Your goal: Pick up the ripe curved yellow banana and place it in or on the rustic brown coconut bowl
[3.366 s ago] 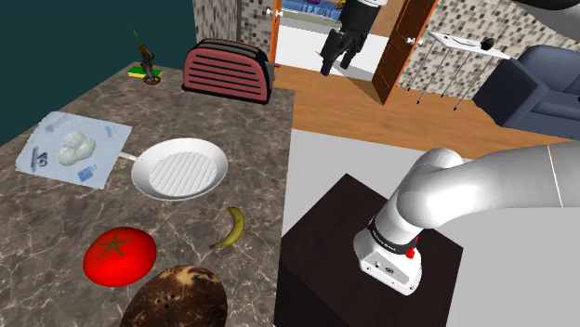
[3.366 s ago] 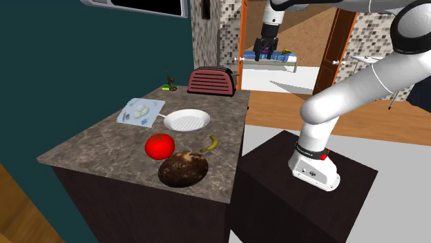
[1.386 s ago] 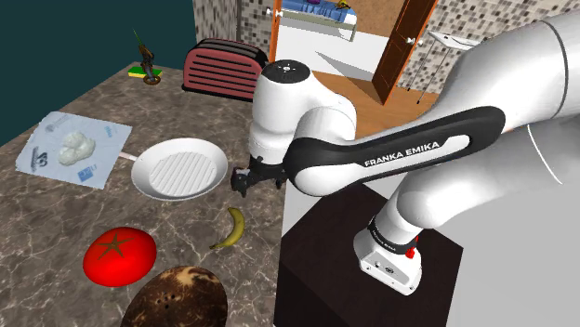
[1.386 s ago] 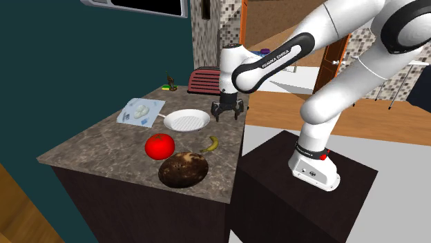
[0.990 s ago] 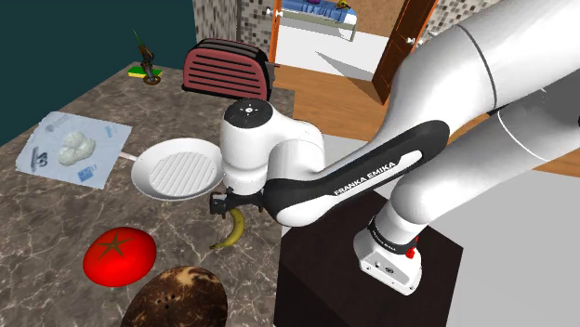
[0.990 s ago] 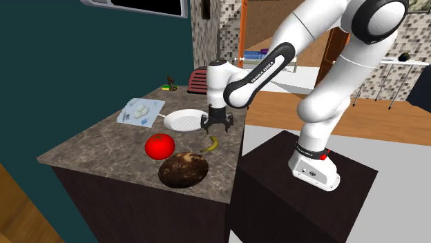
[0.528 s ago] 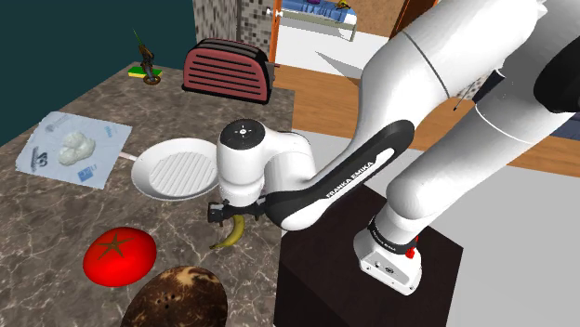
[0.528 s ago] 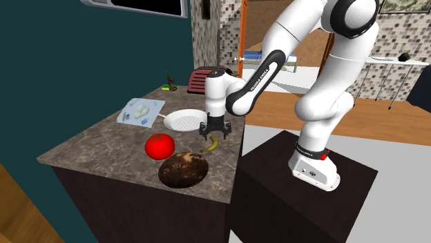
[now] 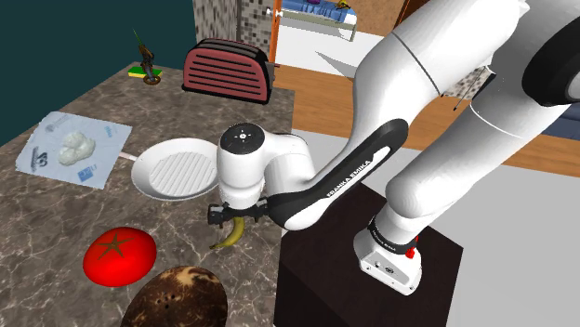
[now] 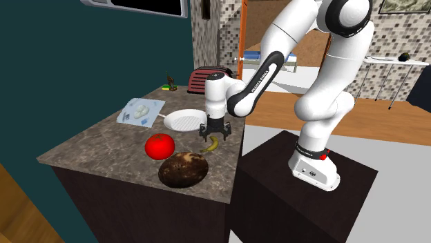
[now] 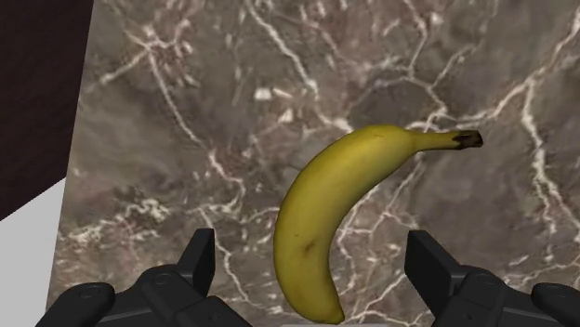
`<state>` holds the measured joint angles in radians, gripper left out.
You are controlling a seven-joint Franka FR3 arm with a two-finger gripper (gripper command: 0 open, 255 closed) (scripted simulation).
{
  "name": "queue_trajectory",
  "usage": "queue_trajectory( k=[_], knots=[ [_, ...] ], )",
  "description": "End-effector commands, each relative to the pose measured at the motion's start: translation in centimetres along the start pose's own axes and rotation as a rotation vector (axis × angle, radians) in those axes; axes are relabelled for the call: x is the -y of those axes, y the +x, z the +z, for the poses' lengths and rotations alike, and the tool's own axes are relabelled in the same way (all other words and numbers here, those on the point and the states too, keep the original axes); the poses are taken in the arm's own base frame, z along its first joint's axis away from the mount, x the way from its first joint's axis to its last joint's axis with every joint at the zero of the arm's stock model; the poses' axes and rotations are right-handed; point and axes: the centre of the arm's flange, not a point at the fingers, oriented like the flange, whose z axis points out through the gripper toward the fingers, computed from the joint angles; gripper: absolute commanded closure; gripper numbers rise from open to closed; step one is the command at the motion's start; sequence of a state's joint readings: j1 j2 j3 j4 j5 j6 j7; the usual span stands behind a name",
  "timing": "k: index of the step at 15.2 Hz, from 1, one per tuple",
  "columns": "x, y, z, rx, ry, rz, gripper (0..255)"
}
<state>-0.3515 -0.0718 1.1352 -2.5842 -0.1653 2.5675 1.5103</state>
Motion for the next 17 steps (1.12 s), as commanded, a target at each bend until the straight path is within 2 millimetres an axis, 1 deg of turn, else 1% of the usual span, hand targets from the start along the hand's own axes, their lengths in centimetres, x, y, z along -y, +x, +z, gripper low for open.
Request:
queue_trajectory(
  k=[1, 10, 17],
  knots=[
    [0.0, 0.0, 0.0, 0.0, 0.0, 0.0, 255],
    [0.0, 0.0, 0.0, 0.0, 0.0, 0.0, 255],
    [0.0, 0.6, -3.6, 0.0, 0.0, 0.0, 255]
  ],
)
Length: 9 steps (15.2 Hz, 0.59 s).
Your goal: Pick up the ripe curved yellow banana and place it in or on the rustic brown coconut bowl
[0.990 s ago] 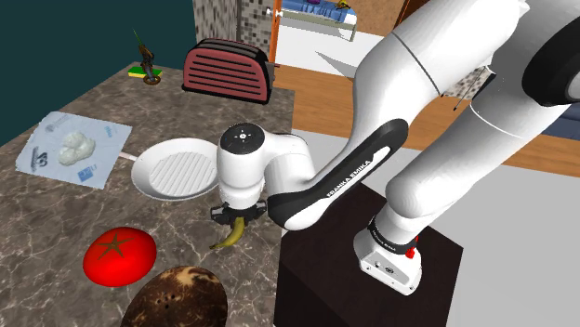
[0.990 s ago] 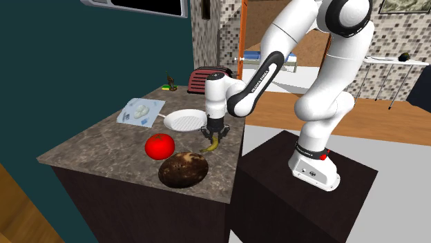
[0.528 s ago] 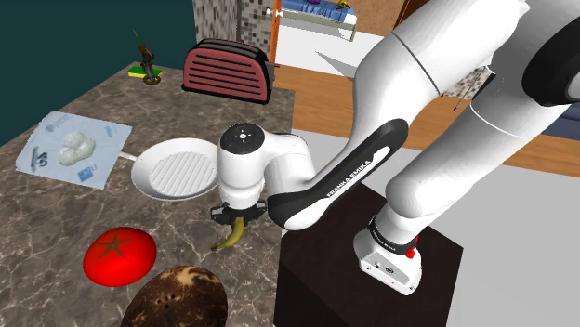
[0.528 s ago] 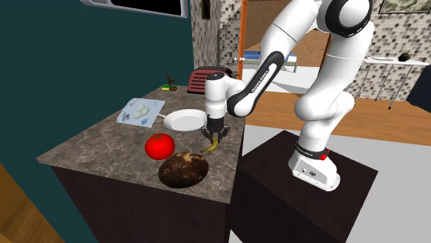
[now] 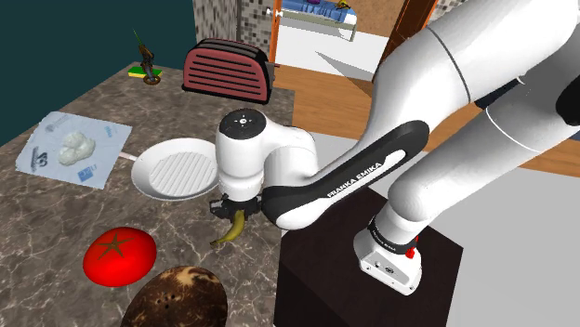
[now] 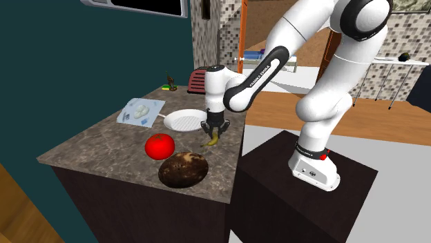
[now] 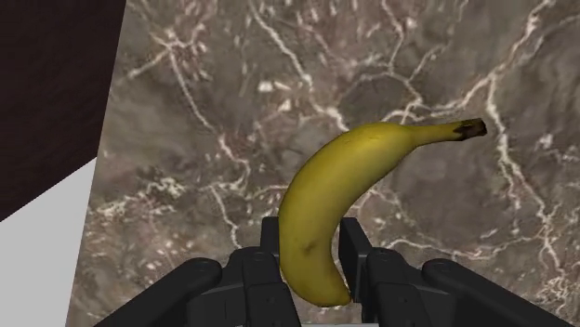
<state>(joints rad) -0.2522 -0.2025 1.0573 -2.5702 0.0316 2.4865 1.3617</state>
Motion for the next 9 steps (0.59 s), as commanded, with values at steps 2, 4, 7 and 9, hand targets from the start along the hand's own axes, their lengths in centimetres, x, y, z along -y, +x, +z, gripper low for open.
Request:
queue_trajectory(
  k=[2, 4, 7, 9],
  knots=[
    [-0.1, 0.4, -1.7, 0.002, 0.001, 0.0, 255],
    [-0.1, 0.6, -2.8, 0.002, 0.001, 0.0, 255],
    [-0.1, 0.8, -4.3, 0.002, 0.001, 0.0, 255],
    [-0.1, 1.0, -5.4, 0.002, 0.001, 0.0, 255]
  ],
)
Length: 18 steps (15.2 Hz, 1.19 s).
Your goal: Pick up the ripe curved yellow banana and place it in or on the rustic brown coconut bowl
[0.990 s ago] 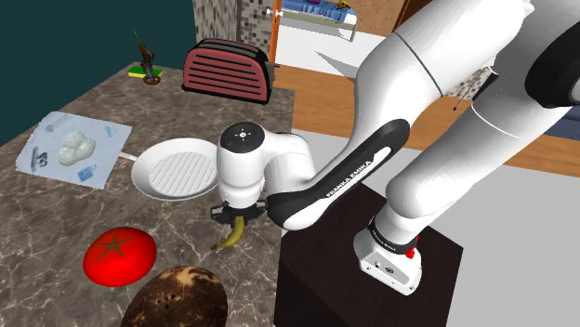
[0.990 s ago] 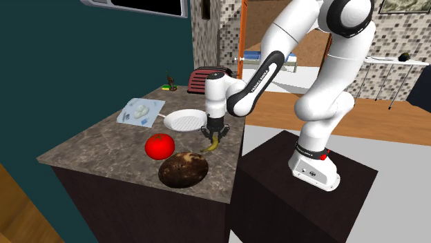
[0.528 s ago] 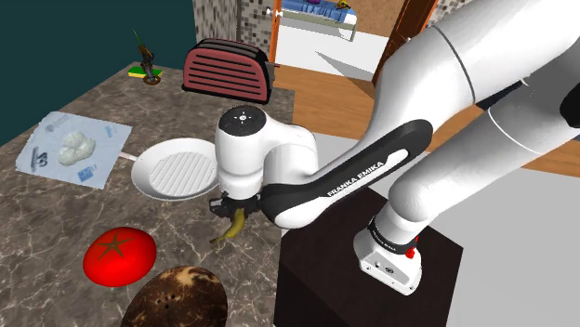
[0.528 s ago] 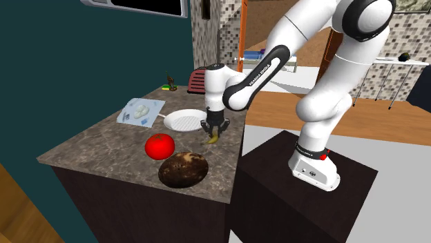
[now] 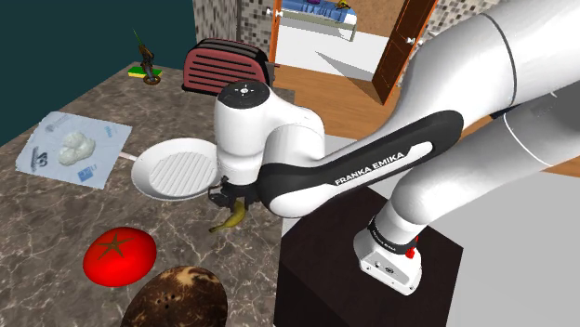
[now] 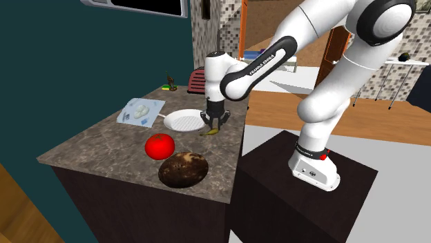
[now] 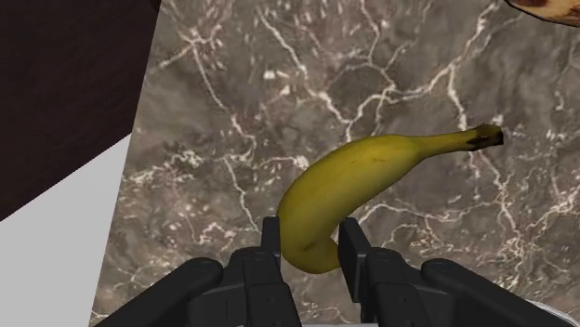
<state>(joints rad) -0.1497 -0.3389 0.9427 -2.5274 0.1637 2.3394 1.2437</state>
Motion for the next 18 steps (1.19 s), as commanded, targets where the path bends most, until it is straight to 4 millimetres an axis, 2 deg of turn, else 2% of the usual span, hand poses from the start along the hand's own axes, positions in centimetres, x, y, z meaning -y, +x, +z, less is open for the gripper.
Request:
queue_trajectory(
  k=[1, 7, 18],
  knots=[
    [0.0, 0.3, -1.1, 0.001, 0.0, 0.0, 255],
    [0.0, 0.7, -4.1, 0.001, 0.0, 0.0, 255],
    [7.7, -11.1, -7.1, 0.001, 0.0, 0.0, 255]
  ],
)
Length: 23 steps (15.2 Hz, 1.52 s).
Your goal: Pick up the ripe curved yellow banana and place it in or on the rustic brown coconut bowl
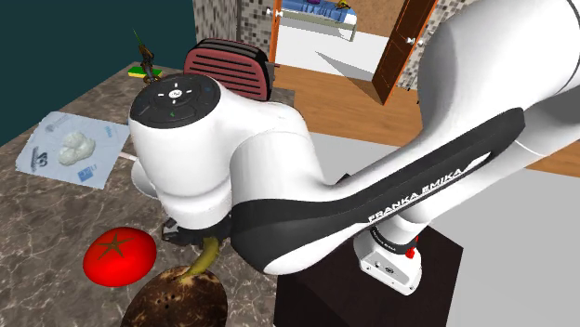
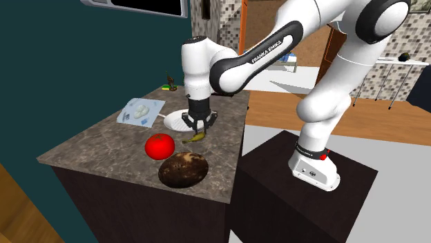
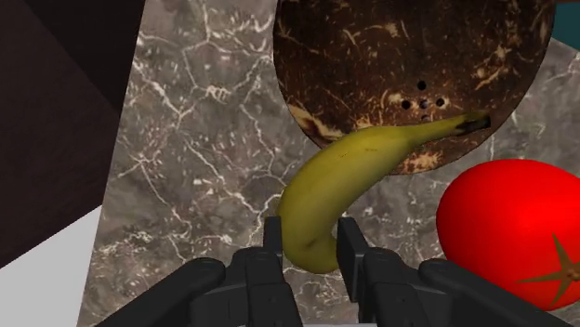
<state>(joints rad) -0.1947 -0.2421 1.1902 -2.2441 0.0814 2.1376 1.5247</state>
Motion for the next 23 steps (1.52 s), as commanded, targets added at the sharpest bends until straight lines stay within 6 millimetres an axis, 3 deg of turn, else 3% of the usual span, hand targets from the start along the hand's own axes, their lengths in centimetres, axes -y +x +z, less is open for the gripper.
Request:
queue_trajectory(
  k=[1, 6, 7, 19, 20, 21, 23],
  knots=[
    [1.4, -2.2, -0.5, 0.0, 0.002, 0.004, 255],
    [4.9, -7.6, -1.9, 0.0, 0.002, 0.004, 255],
    [5.2, -8.0, -2.0, 0.0, 0.002, 0.004, 255],
    [5.2, -9.0, 4.3, 0.0, 0.002, 0.004, 255],
    [5.3, -8.8, 3.6, 0.0, 0.002, 0.004, 255],
    [5.3, -8.8, 3.6, 0.0, 0.002, 0.004, 0],
    [3.7, -8.3, 4.7, 0.108, -0.029, -0.074, 0]
  ],
)
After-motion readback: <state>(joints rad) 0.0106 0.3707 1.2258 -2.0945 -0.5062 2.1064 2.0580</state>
